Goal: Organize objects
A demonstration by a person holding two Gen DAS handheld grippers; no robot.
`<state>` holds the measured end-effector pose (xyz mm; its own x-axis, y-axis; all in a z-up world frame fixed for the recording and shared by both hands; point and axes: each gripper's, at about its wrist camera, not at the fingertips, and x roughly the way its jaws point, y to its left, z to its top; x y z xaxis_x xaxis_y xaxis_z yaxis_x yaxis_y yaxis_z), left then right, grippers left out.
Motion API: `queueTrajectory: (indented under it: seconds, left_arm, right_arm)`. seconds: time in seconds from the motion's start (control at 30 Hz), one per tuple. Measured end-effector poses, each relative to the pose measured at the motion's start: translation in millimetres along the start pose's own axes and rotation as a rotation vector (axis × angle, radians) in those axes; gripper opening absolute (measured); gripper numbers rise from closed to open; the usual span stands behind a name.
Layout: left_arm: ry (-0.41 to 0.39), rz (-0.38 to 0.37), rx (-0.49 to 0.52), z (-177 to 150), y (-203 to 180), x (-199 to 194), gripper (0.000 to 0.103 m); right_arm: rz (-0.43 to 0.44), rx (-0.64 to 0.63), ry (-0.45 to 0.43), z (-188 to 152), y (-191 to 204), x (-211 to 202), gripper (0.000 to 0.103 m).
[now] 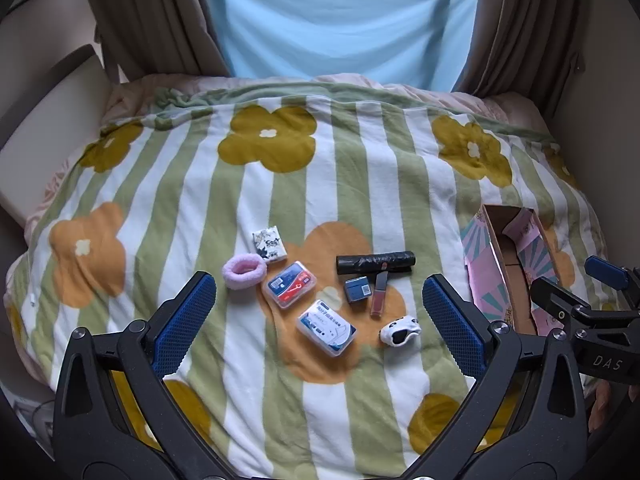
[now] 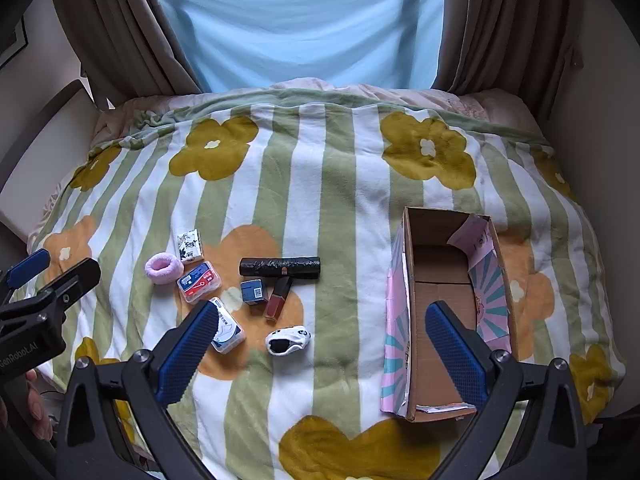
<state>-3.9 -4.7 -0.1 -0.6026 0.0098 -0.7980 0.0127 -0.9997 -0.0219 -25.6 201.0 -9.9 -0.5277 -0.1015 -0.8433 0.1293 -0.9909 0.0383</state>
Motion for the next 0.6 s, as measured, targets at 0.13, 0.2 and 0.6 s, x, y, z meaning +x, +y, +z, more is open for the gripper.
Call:
queueTrajectory:
  seconds: [0.13,0.2,0.6]
  left_arm:
    - [0.002,0.0,-0.001,-1.1,-1.1,2.0,0.102]
    - [0.0,-0.003,-0.005,-1.8,-1.4,2.6,0.102]
    - [0.008,-0.011,-0.021,-2.7,-2.7,4.8,0.102]
  right_arm:
    - [0.002,0.004,0.0,1.1,0.2,-0.2,0.103]
    - [-0.003,0.001,0.002,2.1,0.5,-0.3,0.103]
    - [-0.009,0.003,-0.005,4.0,0.3,-4.9,0.103]
